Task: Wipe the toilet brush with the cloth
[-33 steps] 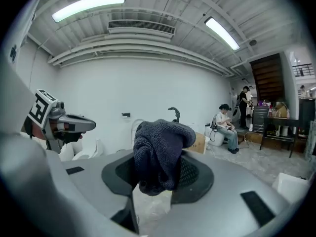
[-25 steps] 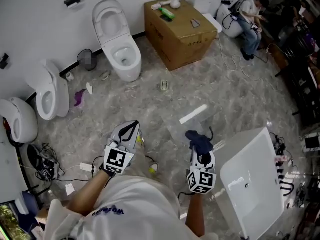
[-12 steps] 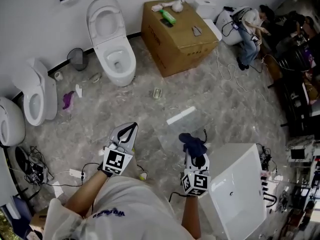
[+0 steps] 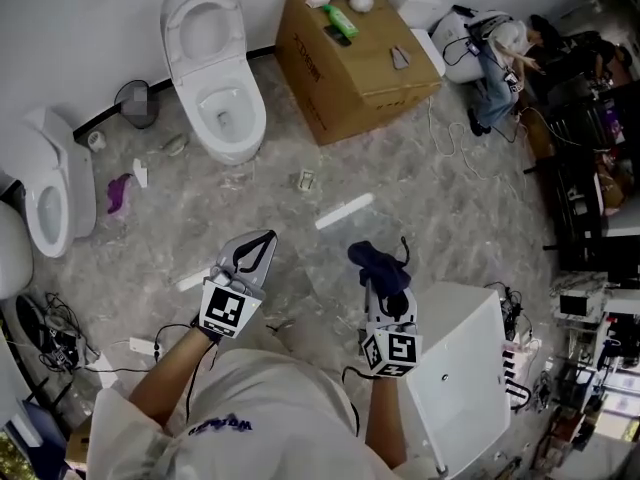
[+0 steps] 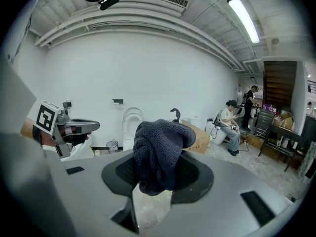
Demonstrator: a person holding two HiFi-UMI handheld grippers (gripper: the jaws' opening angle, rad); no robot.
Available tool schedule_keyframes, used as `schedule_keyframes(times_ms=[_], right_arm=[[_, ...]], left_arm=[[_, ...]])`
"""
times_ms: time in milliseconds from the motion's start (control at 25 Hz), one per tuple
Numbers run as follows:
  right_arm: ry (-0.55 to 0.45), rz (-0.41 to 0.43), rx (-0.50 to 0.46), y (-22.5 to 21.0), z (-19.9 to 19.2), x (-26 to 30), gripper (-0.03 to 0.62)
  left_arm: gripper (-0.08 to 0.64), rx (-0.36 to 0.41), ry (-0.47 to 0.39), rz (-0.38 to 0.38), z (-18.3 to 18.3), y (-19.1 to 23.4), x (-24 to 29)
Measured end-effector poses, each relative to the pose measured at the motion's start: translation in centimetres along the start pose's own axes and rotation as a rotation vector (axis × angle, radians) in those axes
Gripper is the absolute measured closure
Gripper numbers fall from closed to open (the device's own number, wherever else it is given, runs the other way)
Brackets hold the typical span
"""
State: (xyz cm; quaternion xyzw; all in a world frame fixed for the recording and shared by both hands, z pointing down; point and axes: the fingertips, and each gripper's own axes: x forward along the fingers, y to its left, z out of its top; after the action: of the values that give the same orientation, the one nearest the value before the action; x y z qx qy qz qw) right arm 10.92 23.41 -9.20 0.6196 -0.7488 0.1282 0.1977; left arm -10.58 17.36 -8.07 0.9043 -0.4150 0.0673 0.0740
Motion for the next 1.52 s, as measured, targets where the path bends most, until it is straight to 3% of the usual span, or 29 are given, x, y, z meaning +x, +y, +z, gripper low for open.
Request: schedule_keyframes(times_ms=[200, 440, 880, 1200, 1320, 1520], right_arm=[[0.03, -0.035, 0.03, -1.2, -0.5, 1.3, 0.439], [0.032, -0.078, 0.08, -6.0, -1.2, 3.4, 0.434], [0.056, 0.041, 0.052, -13.4, -2.4, 12.1, 0.423], [0.047, 0.123, 0.013, -16.5, -6.9, 21.8, 0.423], [0.067, 0.117, -0.015, -16.2, -10.2, 26.0, 0.423], [0.089, 0.078, -0.018, -15.8, -15.6, 32.7, 0.425]], left_arm=[[0.558, -0.009, 0.045, 0.012, -1.3, 1.8, 1.7], [0.558, -0.003, 0.078, 0.041, -1.4, 2.4, 4.9], [0.558, 0.0, 0.177, 0.117, -3.0, -0.3, 13.4], [0.558, 0.019, 0.135, 0.171, -5.1, 0.3, 21.3], [0.558, 0.025, 0.14, 0.179, -8.2, 1.9, 22.9], [0.558, -0.038, 0.21, 0.229, -17.2, 4.9, 24.2]])
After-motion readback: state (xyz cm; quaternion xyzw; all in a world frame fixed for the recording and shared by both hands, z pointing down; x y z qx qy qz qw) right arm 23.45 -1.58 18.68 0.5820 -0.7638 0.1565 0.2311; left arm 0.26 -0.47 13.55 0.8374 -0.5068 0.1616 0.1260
